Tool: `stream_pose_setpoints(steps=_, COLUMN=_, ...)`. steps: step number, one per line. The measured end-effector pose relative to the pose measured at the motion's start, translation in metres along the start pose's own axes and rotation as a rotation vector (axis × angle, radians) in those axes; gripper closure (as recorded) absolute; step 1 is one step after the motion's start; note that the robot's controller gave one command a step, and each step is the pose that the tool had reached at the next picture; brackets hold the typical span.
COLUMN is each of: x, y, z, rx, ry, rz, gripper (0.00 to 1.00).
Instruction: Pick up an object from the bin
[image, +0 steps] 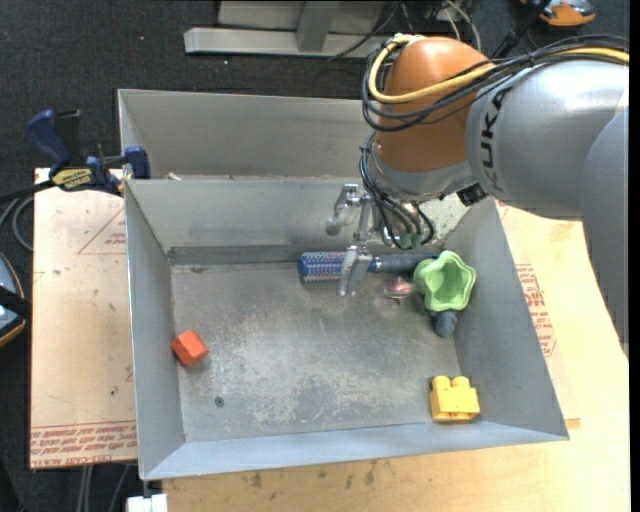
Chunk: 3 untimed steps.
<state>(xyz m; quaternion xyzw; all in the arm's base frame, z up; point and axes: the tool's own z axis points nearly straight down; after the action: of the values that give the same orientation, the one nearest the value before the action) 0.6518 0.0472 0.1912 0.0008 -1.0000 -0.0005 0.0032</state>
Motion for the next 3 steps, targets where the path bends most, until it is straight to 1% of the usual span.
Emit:
stream_pose_setpoints(steps=1, x=0.002, y=-0.019, z=0.063, rx=0.000, ry=-0.002, rz=0.111, gripper=0.00)
stream_pose_setpoints(steps=2, x=0.000, y=-0.027, z=0.106, rx=-0.003, ry=-0.014, rz=0.227, gripper=0.00)
stream_pose_setpoints(steps=3, x=0.001, y=-0.026, z=0.109, rx=-0.003, ry=-0.013, rz=0.228, gripper=1.00)
